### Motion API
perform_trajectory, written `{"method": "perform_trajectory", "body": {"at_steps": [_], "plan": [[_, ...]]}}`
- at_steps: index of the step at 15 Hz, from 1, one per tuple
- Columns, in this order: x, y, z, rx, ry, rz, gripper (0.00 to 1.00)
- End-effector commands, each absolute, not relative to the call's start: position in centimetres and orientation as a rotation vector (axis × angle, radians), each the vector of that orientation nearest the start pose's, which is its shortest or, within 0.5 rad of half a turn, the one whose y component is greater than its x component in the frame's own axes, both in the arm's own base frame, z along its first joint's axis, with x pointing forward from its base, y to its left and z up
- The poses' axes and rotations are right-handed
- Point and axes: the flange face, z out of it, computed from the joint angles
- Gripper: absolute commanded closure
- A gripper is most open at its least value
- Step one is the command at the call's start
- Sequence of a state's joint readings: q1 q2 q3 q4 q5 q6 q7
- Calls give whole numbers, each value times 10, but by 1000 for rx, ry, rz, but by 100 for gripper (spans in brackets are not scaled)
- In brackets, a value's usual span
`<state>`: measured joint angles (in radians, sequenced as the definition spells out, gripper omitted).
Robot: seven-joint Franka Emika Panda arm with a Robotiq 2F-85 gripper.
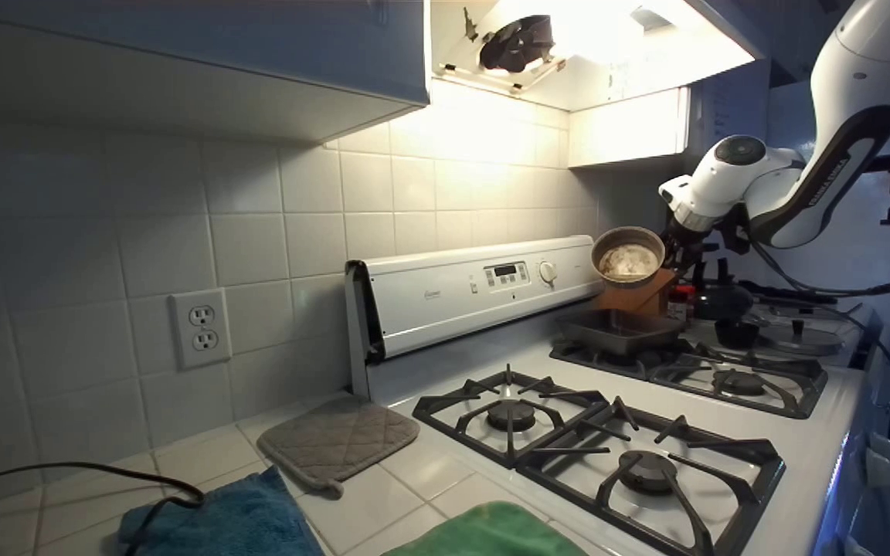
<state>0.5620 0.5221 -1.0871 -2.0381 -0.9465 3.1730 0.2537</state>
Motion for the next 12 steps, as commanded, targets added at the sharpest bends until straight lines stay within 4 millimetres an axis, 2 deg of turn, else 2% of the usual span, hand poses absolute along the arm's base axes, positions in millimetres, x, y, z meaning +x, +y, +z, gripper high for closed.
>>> {"method": "perform_trajectory", "body": {"at_steps": [1, 12], "plan": [[595, -187, 358, 2158, 539, 623, 89], [592, -177, 360, 2052, 589, 666, 89]]}}
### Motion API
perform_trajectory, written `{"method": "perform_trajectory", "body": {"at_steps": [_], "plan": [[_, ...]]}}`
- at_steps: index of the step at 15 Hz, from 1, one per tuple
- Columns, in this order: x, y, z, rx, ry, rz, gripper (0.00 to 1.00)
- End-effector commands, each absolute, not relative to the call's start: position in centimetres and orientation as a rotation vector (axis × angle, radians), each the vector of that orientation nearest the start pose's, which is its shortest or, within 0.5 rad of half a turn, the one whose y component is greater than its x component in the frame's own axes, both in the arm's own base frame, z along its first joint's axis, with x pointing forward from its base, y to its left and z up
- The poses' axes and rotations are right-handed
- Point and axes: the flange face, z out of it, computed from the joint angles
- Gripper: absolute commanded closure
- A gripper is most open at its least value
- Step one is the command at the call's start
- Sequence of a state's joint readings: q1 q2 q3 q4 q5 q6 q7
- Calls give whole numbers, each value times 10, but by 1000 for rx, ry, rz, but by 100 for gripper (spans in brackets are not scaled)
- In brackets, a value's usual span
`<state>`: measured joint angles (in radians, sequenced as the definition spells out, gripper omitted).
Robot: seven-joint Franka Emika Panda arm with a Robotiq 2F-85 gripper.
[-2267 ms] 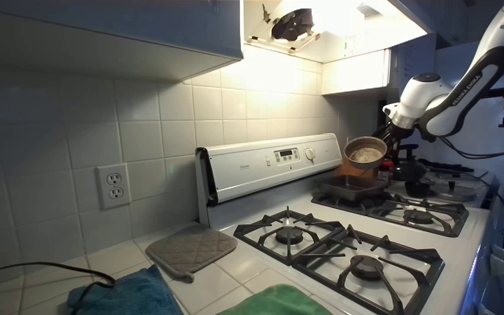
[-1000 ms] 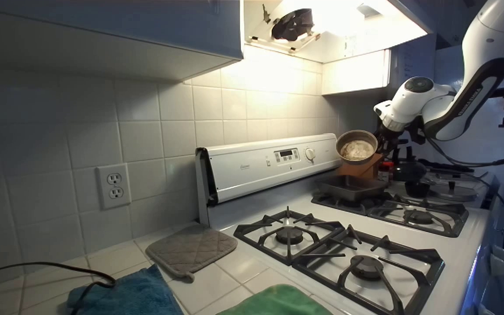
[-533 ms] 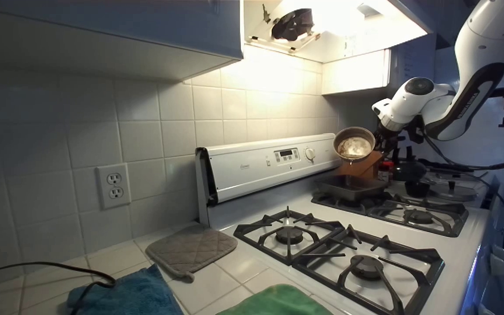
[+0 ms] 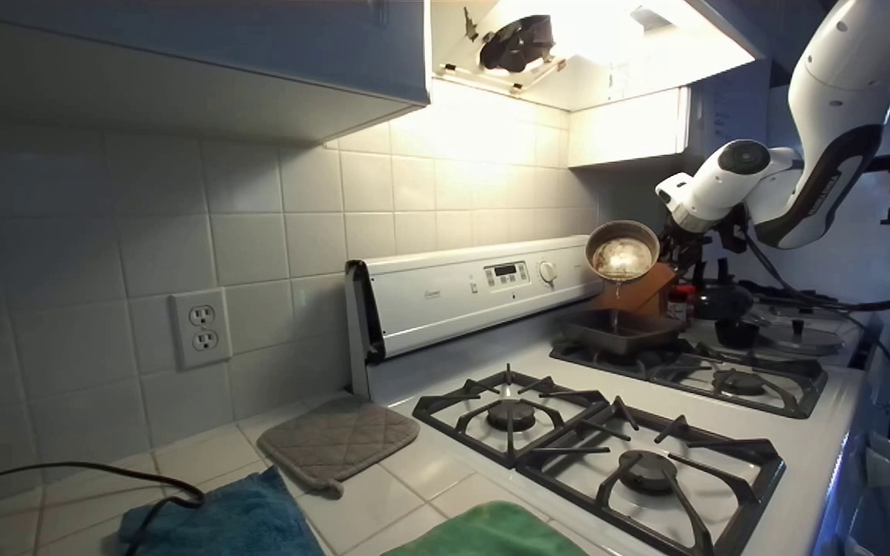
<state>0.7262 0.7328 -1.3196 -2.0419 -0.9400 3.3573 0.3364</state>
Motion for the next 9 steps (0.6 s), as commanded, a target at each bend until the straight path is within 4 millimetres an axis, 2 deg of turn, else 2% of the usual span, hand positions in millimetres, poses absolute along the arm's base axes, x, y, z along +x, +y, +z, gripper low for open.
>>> {"method": "perform_trajectory", "body": {"at_steps": [1, 9], "plan": [[591, -176, 362, 2041, 593, 676, 89], [581, -175, 357, 1995, 605, 705, 89]]}}
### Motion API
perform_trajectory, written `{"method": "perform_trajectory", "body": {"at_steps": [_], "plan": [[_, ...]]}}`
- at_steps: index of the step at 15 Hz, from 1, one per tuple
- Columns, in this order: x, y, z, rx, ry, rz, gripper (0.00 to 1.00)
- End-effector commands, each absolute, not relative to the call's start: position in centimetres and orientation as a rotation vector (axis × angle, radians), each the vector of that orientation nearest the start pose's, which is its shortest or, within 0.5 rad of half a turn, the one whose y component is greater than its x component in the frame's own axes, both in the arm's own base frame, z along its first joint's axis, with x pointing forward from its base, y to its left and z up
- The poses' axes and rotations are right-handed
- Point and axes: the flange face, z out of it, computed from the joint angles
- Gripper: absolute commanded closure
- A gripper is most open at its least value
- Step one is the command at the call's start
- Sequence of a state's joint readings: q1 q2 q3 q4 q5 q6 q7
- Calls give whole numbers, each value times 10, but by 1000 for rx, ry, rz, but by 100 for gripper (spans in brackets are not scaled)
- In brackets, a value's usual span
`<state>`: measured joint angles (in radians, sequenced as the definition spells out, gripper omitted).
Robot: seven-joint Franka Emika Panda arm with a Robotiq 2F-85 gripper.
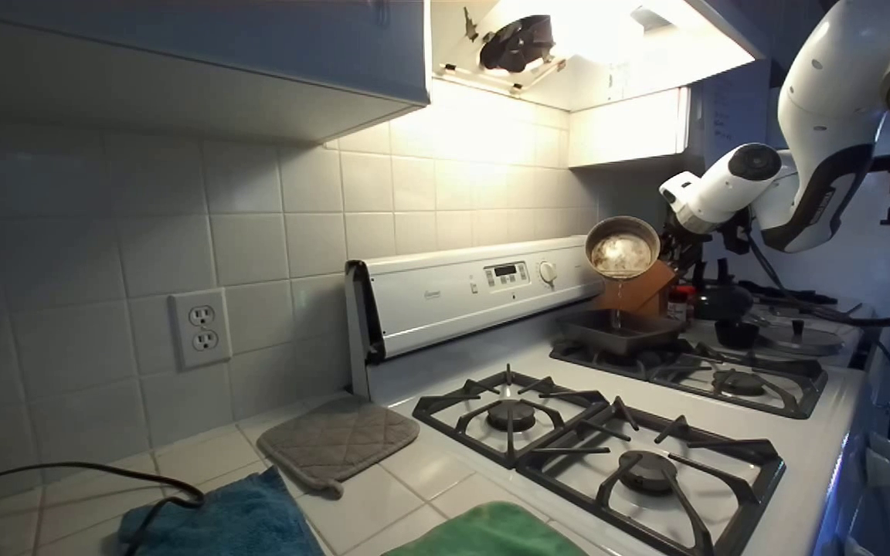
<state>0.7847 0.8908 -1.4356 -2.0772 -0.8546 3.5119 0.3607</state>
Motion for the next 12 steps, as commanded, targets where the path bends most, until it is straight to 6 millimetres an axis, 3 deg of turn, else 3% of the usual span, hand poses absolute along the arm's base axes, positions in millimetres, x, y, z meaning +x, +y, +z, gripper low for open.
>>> {"method": "perform_trajectory", "body": {"at_steps": [1, 12], "plan": [[580, -176, 355, 1994, 605, 708, 89], [570, -184, 347, 1923, 558, 738, 89]]}}
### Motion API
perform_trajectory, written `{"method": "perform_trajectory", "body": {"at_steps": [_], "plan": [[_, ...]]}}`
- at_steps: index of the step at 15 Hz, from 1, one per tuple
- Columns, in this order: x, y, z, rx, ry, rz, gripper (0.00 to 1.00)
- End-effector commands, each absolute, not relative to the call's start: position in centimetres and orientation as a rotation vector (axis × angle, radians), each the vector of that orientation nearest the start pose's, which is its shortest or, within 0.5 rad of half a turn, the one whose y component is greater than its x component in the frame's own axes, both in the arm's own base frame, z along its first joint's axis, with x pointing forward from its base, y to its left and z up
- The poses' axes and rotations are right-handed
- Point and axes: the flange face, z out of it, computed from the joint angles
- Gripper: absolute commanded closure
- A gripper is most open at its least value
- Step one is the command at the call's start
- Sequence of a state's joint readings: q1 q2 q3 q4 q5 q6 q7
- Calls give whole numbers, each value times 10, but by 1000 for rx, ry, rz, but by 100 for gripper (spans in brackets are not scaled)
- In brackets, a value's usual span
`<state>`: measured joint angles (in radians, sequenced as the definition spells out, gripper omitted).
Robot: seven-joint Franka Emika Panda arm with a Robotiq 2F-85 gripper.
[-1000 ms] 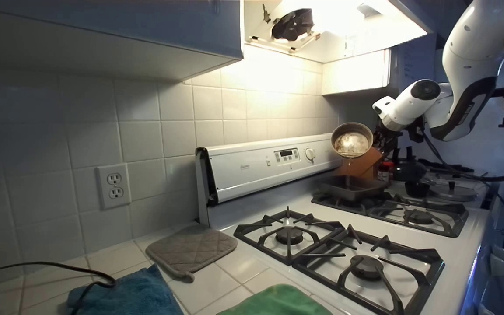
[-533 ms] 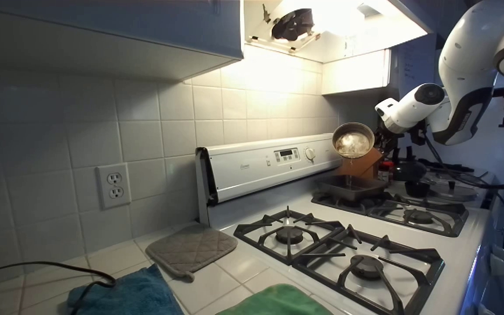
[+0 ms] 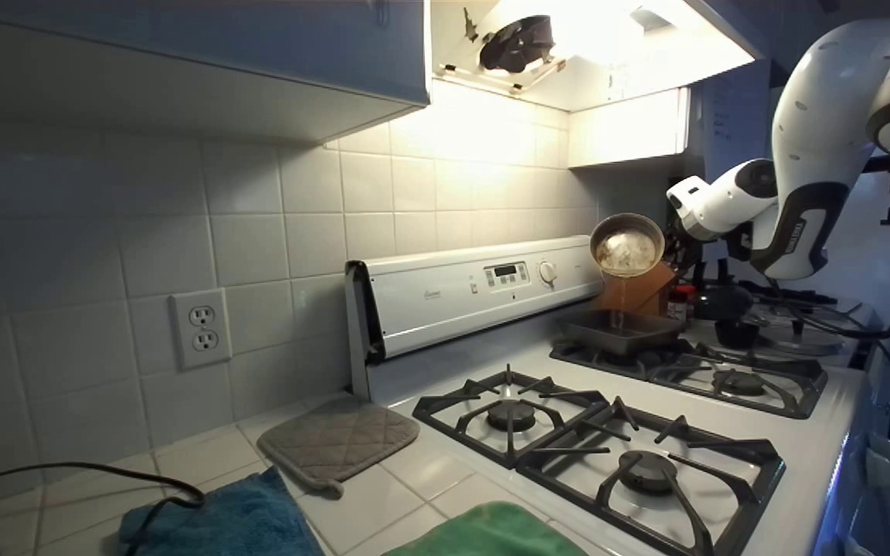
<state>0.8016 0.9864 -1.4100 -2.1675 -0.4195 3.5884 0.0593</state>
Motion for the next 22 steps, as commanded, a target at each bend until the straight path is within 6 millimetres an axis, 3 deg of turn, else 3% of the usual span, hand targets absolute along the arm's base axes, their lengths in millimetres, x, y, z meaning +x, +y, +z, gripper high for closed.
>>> {"method": "perform_trajectory", "body": {"at_steps": [1, 9, 22], "plan": [[570, -184, 346, 1920, 555, 737, 89], [571, -181, 339, 1932, 527, 746, 89], [572, -183, 347, 1955, 506, 767, 89]]}}
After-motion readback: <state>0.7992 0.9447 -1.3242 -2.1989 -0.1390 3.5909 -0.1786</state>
